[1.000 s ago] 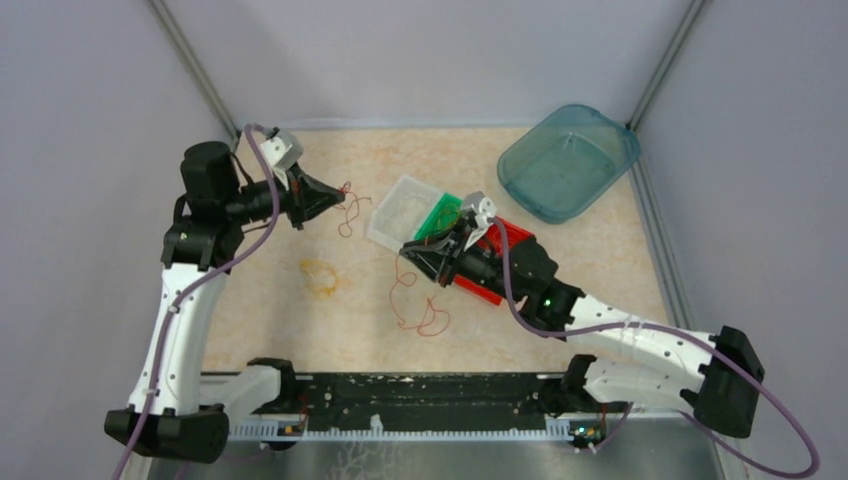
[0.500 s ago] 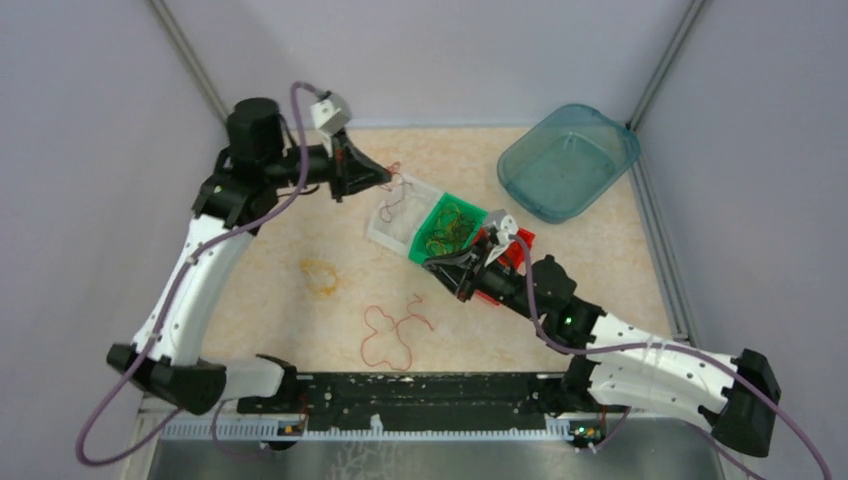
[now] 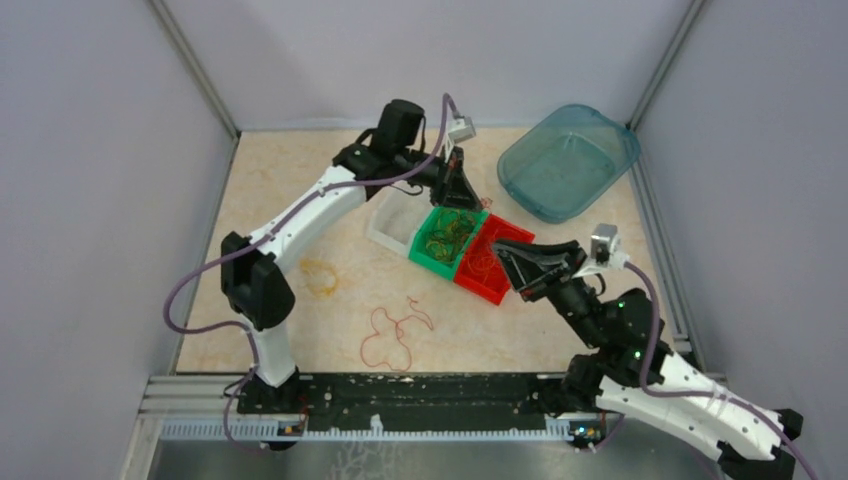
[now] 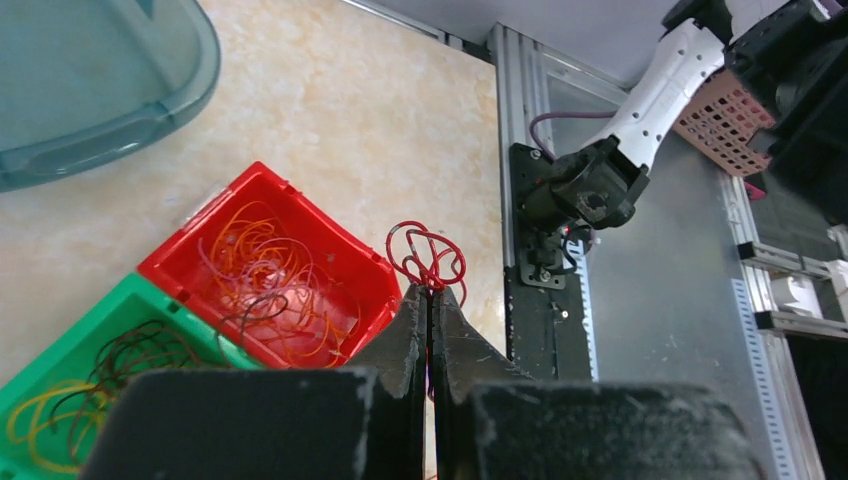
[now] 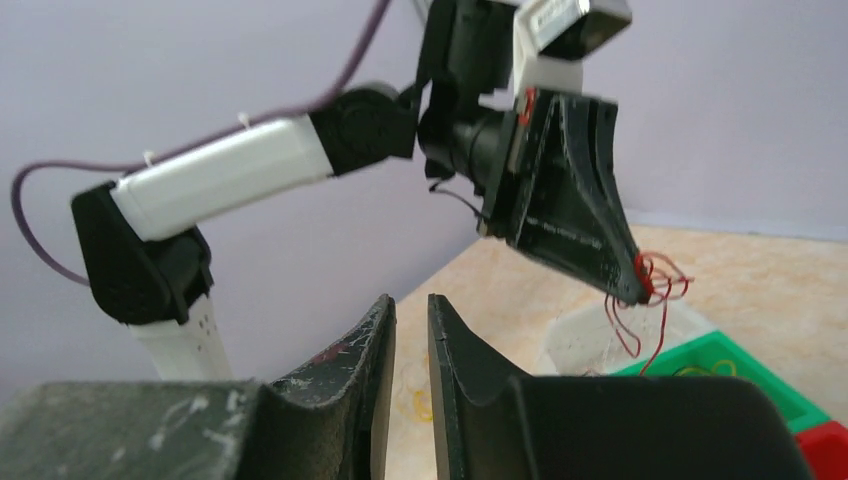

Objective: Untangle the cables
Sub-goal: Place the cable in the bin.

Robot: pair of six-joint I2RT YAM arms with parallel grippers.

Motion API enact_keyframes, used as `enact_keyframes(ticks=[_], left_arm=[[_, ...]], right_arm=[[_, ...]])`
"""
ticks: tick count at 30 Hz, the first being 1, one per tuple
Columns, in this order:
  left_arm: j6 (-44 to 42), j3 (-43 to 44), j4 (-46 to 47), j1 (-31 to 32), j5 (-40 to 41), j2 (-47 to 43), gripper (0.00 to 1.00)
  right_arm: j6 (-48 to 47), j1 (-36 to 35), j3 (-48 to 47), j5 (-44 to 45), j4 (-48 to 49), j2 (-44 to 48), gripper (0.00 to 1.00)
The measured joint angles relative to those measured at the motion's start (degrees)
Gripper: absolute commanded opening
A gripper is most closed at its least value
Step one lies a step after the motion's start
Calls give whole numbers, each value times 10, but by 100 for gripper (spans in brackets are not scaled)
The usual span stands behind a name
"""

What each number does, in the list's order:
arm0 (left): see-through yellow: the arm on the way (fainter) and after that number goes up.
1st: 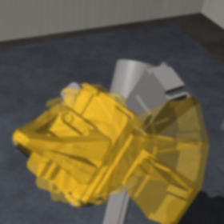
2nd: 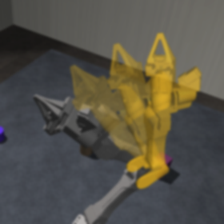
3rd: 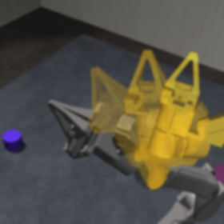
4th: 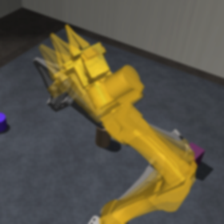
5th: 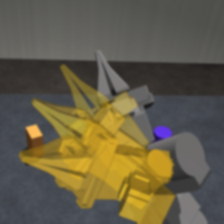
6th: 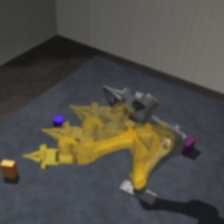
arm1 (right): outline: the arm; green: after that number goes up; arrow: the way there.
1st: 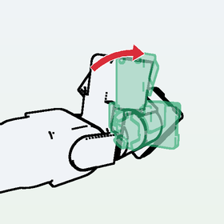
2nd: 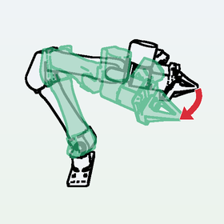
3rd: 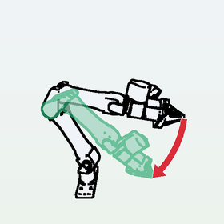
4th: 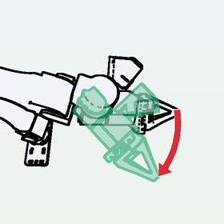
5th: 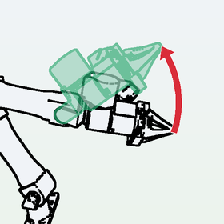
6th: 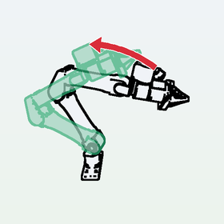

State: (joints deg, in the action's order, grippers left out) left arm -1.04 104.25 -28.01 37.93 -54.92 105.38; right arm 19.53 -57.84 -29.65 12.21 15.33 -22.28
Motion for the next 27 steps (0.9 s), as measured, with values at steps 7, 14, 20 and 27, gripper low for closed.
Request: enact_keyframes(ticks=[7, 14, 20, 27], left_arm=[[28, -2, 45, 30, -28, 56, 0], [23, 14, 56, 53, -28, 123, 0], [-22, 23, 43, 69, 33, 153, 0], [-124, 29, 40, 114, 227, 153, 0]], right_arm=[[-26, 0, -36, 64, -45, 41, 19], [-41, 0, -47, 92, -76, 58, 19], [-48, 0, -64, 103, -90, 66, 19], [-49, 0, -80, 103, -98, 68, 19]])
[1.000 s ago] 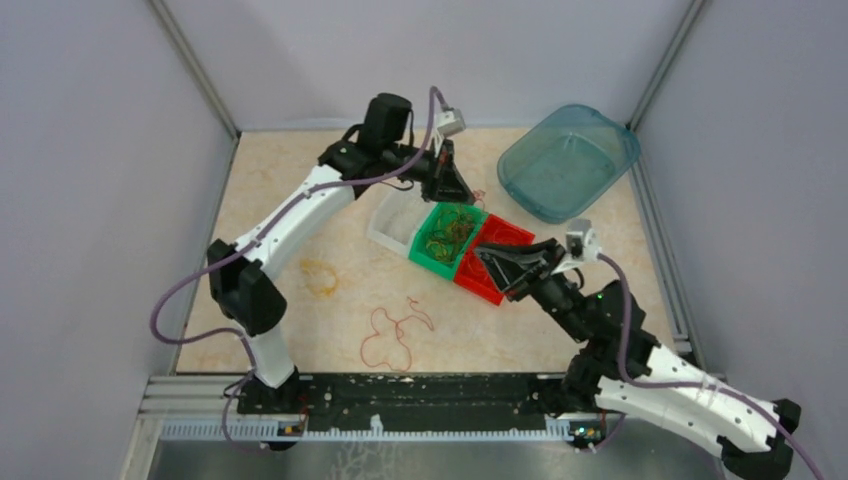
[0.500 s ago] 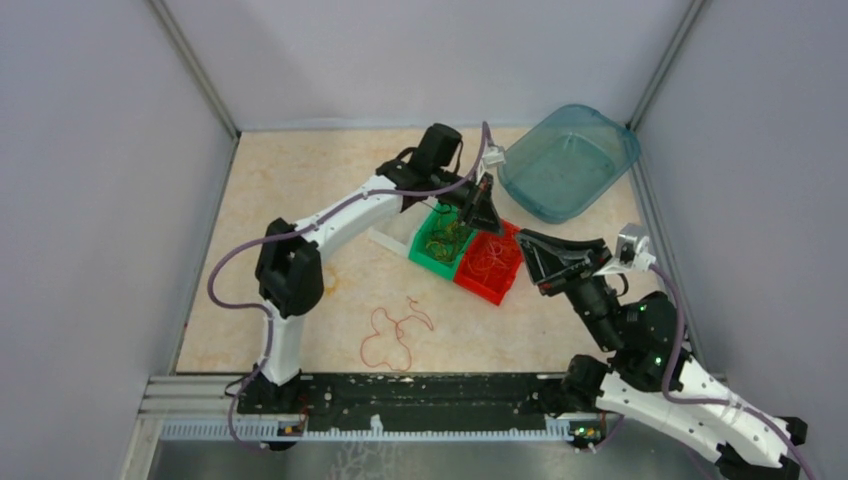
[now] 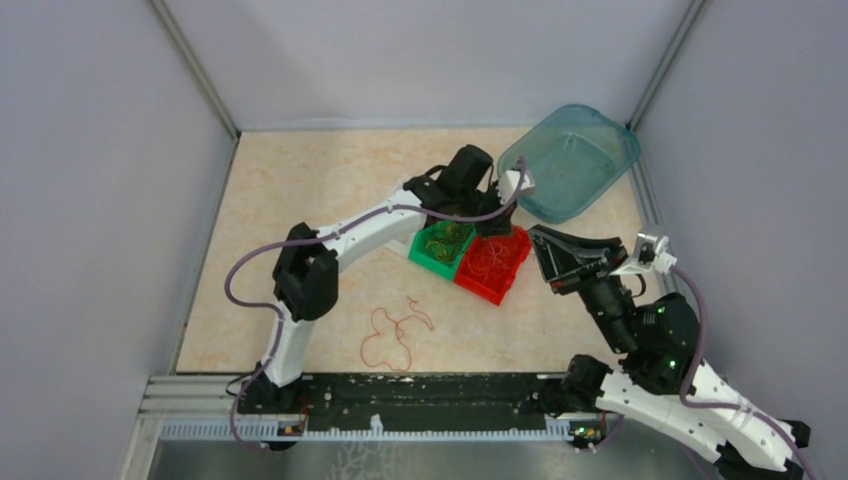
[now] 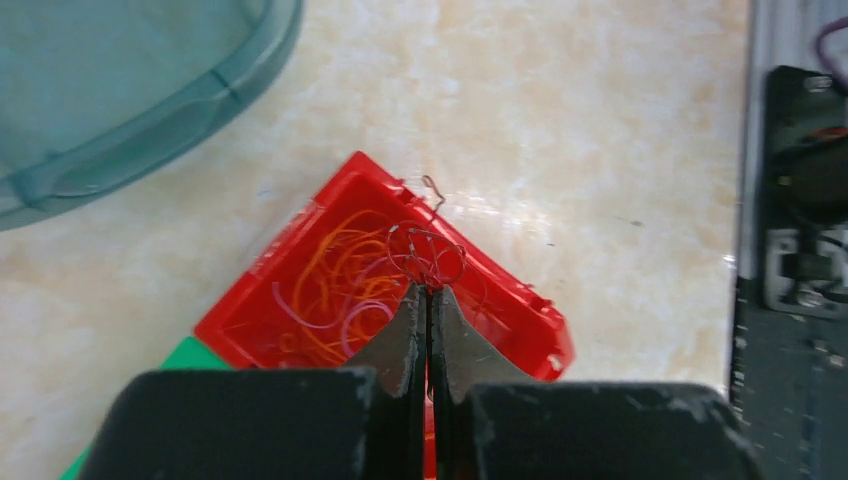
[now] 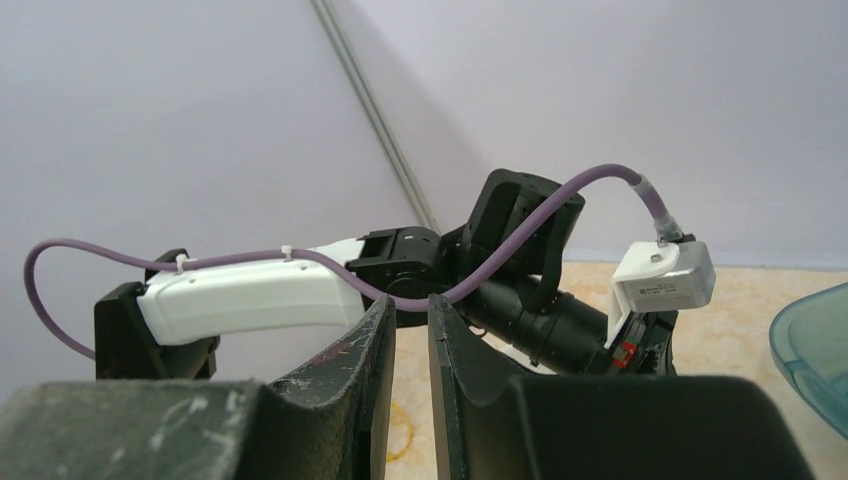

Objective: Untangle the cables
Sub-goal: Place the cable in the bin.

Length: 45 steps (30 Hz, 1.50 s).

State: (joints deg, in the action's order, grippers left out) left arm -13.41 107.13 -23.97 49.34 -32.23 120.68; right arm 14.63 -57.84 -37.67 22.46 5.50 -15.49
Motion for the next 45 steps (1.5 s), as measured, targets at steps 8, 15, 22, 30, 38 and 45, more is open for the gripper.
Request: enact_keyframes(ticks=[8, 15, 22, 30, 38, 45], left_arm=[[-55, 2, 20, 0, 86, -11, 0], [-67, 33, -4, -9, 70, -65, 0], [-60, 62, -17, -11, 21, -132, 0], [-27, 58, -44, -11, -16, -112, 0], [-25, 37, -59, -8, -12, -92, 0], [-22, 22, -56, -3, -8, -79, 0]], right_arm=[[2, 0, 0, 0, -13, 0, 19], [2, 0, 0, 0, -16, 0, 19], [4, 0, 0, 0, -14, 0, 19], [10, 0, -3, 26, -19, -1, 16], [16, 0, -12, 50, -19, 4, 17], [17, 0, -14, 51, -19, 4, 20]])
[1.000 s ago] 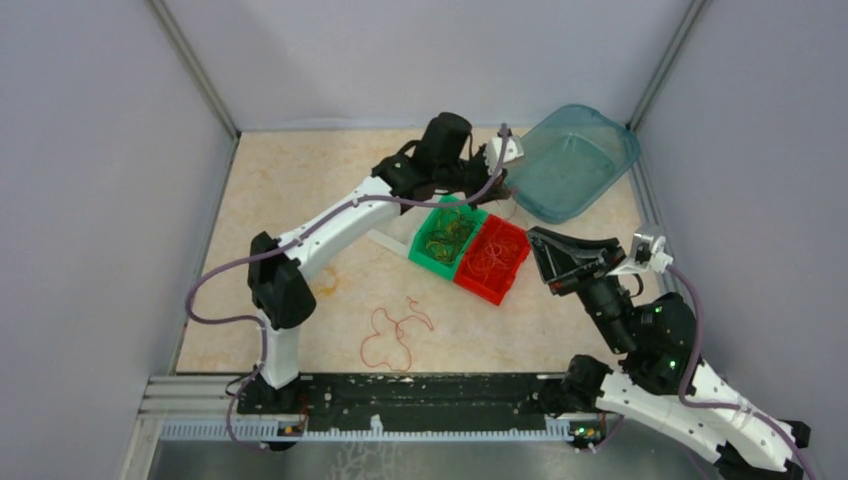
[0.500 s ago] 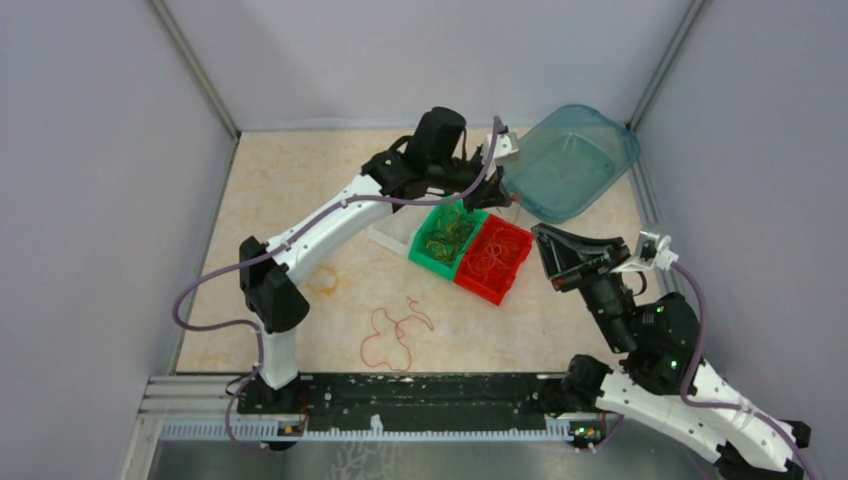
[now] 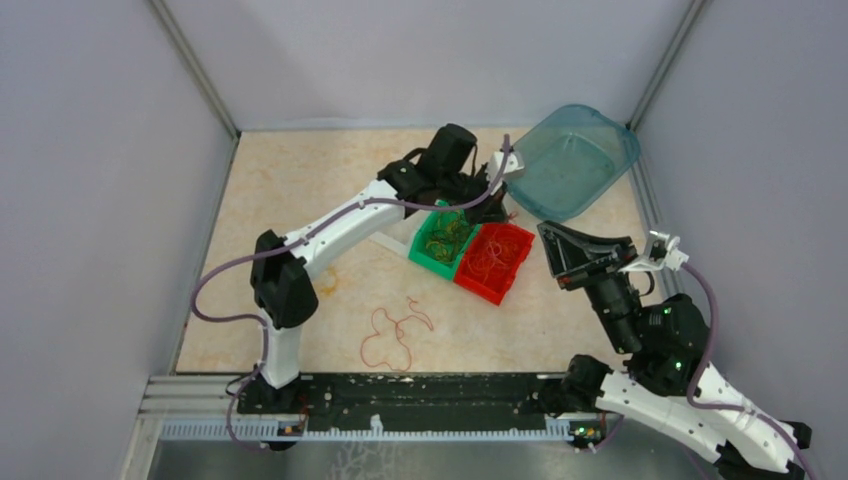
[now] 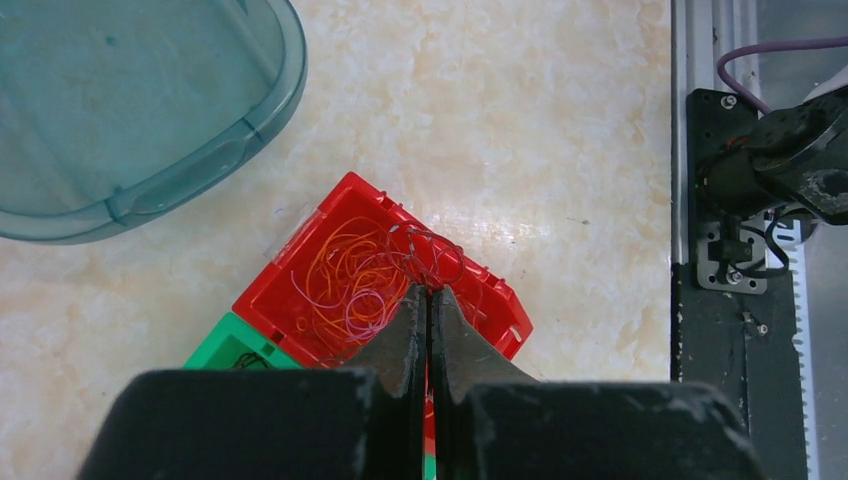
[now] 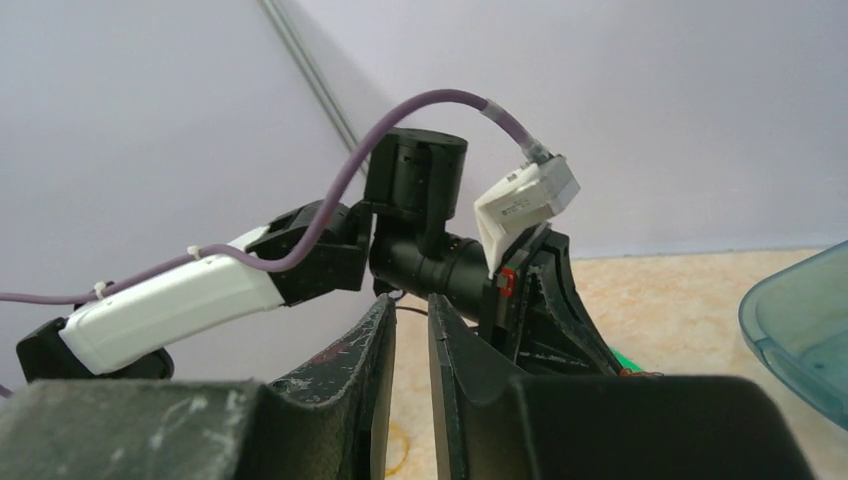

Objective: Untangle the cables
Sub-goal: Place the cable in the bin.

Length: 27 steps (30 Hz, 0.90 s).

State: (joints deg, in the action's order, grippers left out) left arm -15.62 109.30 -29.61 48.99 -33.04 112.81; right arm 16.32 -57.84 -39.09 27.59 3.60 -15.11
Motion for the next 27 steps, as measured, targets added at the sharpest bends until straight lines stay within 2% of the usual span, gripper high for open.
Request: enact_keyframes(ticks=[6, 13, 14, 15, 17, 20, 26, 27], left_arm=[[6, -16, 26, 5, 8, 36, 0], [1, -42, 62, 23, 76, 85, 1], [-1, -37, 62, 24, 84, 94, 8], [-4, -29, 61, 25, 91, 106, 21], [-10, -19, 63, 27, 101, 123, 40], [-20, -20, 60, 30, 119, 137, 56], [-40, -42, 70, 30, 164, 136, 76], [-42, -46, 70, 30, 168, 134, 83]], right_arm=[[0, 0, -4, 1, -2, -7, 21], [-7, 0, -31, 4, 2, -12, 21], [-7, 0, -35, 4, 3, -12, 21], [-7, 0, -39, 4, 3, -12, 21], [-7, 0, -45, 3, 4, -12, 20], [-10, 0, -46, 3, 16, -12, 20], [-14, 0, -46, -7, 45, -29, 21], [-16, 0, -46, -9, 46, -33, 22]])
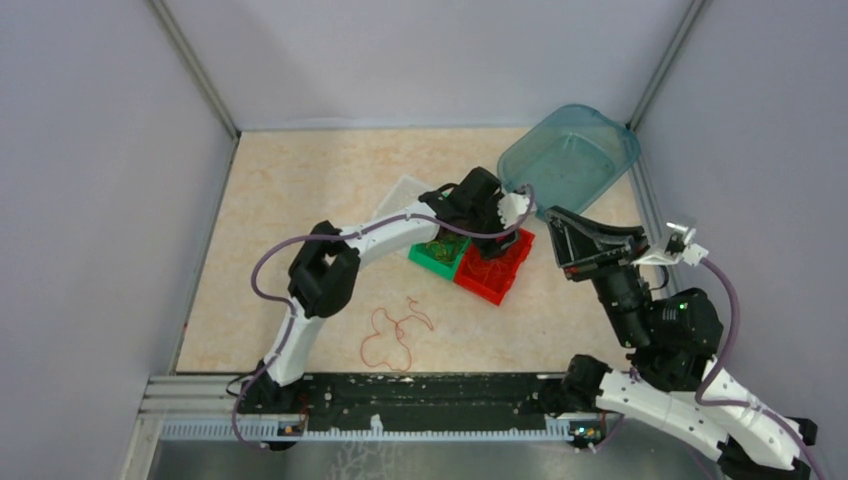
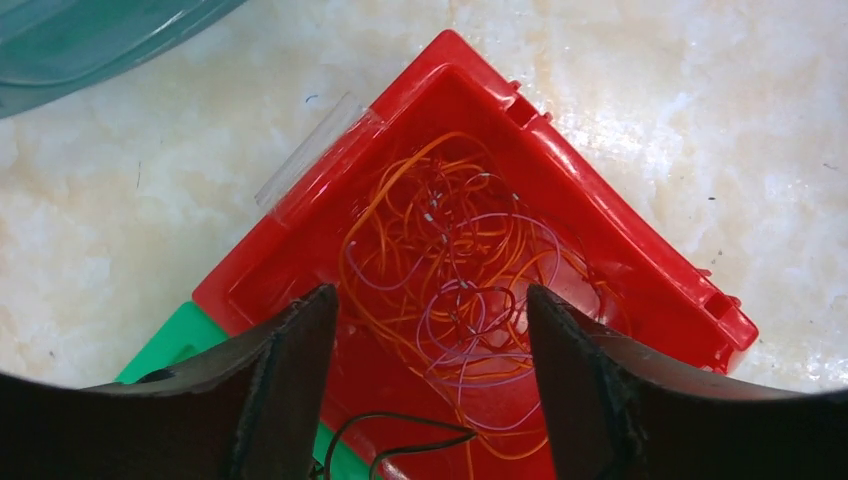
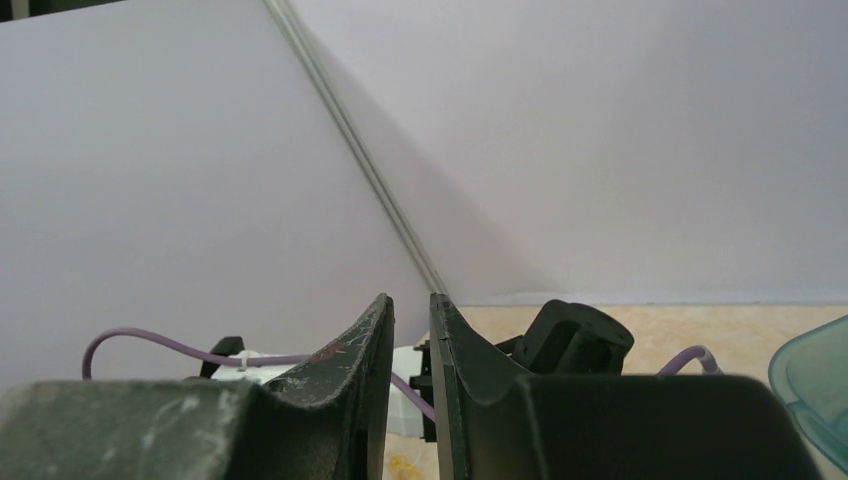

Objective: Untangle the cables
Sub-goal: Place the cable in the bin, then pick up the cable from the center of the board.

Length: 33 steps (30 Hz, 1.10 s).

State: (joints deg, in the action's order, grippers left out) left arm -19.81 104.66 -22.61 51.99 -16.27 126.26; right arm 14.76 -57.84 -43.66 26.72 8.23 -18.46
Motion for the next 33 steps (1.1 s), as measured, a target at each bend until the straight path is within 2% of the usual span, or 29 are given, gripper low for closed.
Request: enact_keyframes(ticks=[6, 10, 15, 18, 22, 25, 29, 33], left_arm=[[-25, -2, -37, -3, -40, -33, 99], [-31, 4, -73, -7, -79, -94, 99], [-33, 56, -110, -17, -125, -163, 99], [-31, 73, -131, -36, -148, -197, 99], [-16, 118, -173, -108, -183, -212, 100], [1, 126, -191, -186, -194, -222, 100], [27, 75, -194, -288, -192, -264, 99], [26, 0, -198, -340, -188, -318, 99]], right_arm=[[-15, 0, 0, -22, 4, -12, 30], [-24, 0, 0, -28, 2, -12, 40], [-40, 0, -1, -28, -11, -15, 52], [-48, 0, -20, -28, -37, -41, 63], [-52, 0, -49, -28, -71, -105, 75], [-54, 0, -64, -40, -104, -173, 77], [-61, 2, -81, -94, -150, -292, 79], [-68, 3, -67, -175, -178, -381, 79]])
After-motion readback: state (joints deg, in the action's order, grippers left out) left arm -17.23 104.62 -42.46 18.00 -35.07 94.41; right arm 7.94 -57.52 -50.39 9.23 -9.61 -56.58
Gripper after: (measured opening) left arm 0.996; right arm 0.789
